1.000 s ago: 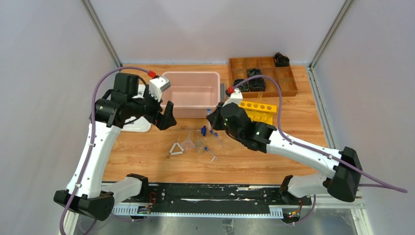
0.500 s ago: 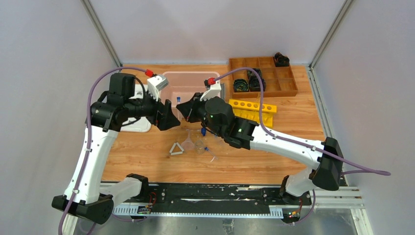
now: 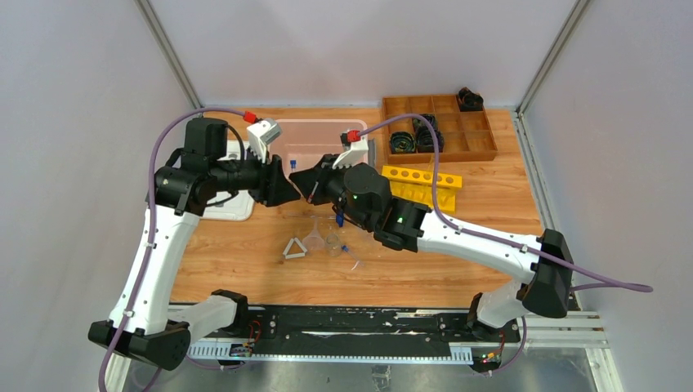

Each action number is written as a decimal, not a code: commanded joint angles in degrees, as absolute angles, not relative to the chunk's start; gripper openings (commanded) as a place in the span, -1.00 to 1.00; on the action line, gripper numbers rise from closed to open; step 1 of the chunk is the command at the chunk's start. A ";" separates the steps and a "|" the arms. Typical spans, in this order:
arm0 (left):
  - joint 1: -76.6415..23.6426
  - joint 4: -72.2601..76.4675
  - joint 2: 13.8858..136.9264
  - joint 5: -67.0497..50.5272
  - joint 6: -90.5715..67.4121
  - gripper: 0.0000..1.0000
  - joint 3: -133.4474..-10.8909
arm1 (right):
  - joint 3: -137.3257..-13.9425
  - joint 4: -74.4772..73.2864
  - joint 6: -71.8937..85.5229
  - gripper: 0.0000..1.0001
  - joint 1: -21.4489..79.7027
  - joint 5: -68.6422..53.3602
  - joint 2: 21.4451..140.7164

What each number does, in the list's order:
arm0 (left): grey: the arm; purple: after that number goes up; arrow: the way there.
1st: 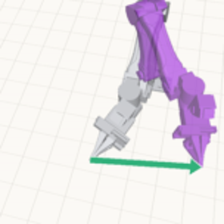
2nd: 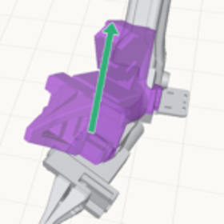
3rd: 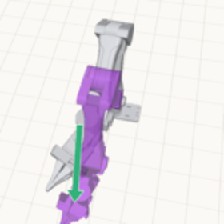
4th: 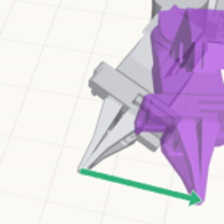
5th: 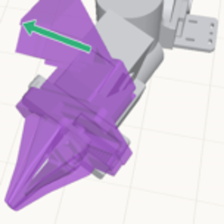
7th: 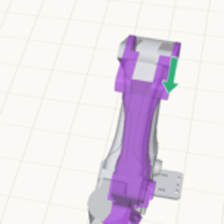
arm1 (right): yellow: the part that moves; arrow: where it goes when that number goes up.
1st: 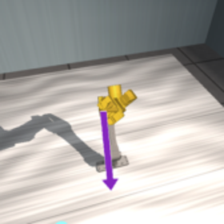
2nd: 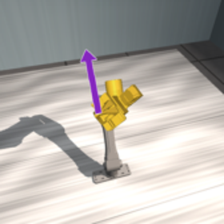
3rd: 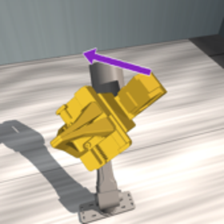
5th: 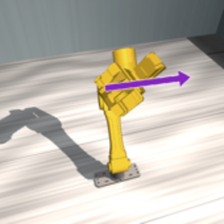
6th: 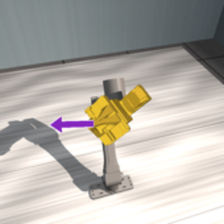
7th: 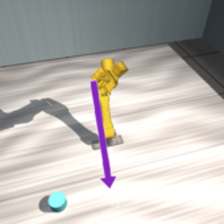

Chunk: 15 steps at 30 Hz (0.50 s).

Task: Organize the chemistry lab equipment

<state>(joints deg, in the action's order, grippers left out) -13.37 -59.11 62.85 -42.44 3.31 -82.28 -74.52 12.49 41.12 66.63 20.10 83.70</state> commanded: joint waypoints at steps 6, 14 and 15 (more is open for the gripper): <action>-13.62 -57.74 63.21 -43.96 2.90 -0.23 -81.28 | -75.24 16.08 40.58 -1.00 68.45 21.51 81.59; -13.62 -57.73 62.72 -43.80 4.81 -1.00 -80.83 | -77.23 11.01 40.24 -0.23 67.60 21.46 81.53; -13.62 -57.80 62.28 -44.03 5.44 -1.00 -80.56 | -79.30 6.95 40.58 -0.09 66.70 20.14 81.89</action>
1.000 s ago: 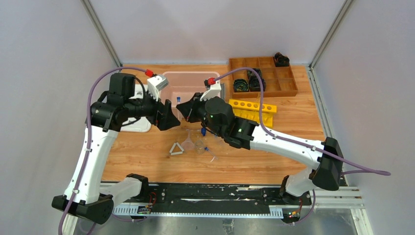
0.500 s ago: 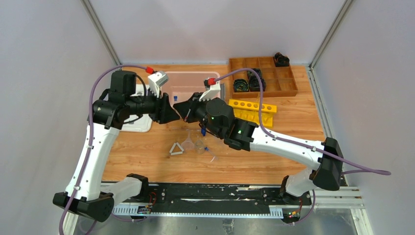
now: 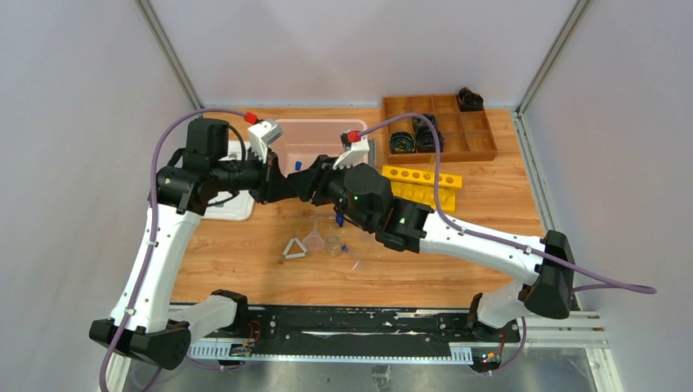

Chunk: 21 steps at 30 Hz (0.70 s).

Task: Organize the chemistry lab equipment

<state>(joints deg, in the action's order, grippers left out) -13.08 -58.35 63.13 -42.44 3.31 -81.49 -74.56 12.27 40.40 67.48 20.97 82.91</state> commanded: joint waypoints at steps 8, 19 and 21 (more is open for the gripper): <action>-13.62 -57.79 58.05 -44.83 14.17 -1.00 -77.68 | -93.51 -15.71 39.70 0.18 57.36 -2.99 86.02; -13.62 -57.83 56.35 -42.81 17.61 -1.00 -76.14 | -101.55 -22.62 35.30 0.10 56.59 -14.68 90.51; -13.62 -57.83 56.17 -42.67 17.81 -1.00 -76.17 | -102.30 -23.45 34.95 0.04 56.60 -15.08 91.32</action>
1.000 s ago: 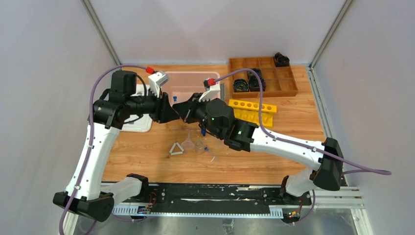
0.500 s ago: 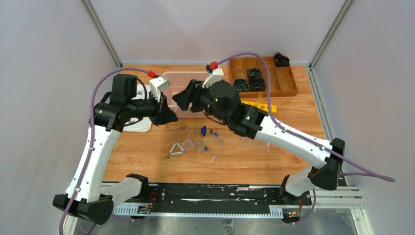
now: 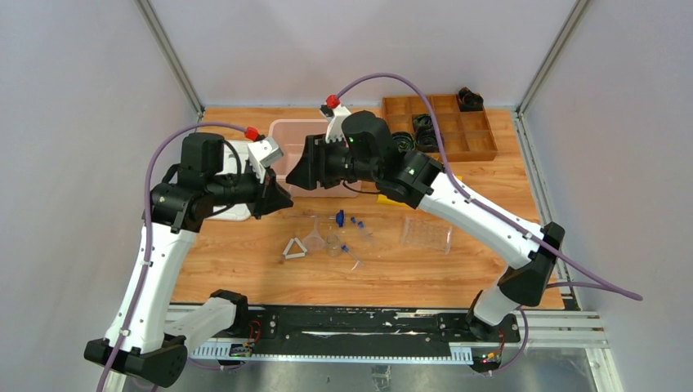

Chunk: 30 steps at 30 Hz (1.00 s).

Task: Organize the chemistry lab equipment

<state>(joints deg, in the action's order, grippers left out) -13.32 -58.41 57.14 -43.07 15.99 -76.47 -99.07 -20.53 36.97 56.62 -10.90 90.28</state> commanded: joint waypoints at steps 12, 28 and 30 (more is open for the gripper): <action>-13.62 -57.83 56.31 -42.49 18.63 -1.00 -75.85 | -104.82 -26.46 33.24 -0.59 56.65 -15.19 93.99; -13.62 -57.83 56.82 -34.18 18.34 1.00 -76.84 | -81.10 -38.91 20.15 -1.00 43.61 10.80 75.98; -13.62 -57.87 57.02 -33.68 18.16 1.00 -76.69 | -76.01 -38.93 19.31 -1.00 40.64 14.44 73.60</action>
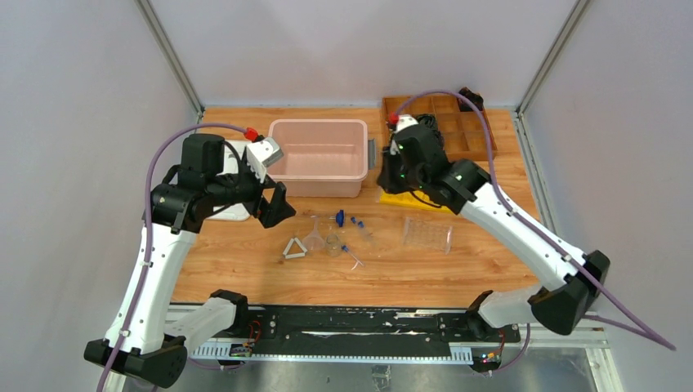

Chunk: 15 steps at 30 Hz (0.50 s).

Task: Organize the chemistry lab equipment

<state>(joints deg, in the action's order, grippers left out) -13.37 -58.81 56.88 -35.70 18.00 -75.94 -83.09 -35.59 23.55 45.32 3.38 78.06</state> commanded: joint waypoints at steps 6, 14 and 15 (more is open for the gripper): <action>-13.62 -57.92 57.49 -31.82 18.26 1.00 -76.89 | -64.71 -34.62 18.65 -1.00 35.01 17.11 72.47; -13.62 -57.90 57.63 -31.94 17.34 1.00 -77.11 | -59.73 -29.02 18.23 -1.00 33.67 17.70 76.65; -13.62 -57.92 57.73 -31.99 17.35 1.00 -77.04 | -59.34 -28.44 18.25 -1.00 33.62 17.49 77.03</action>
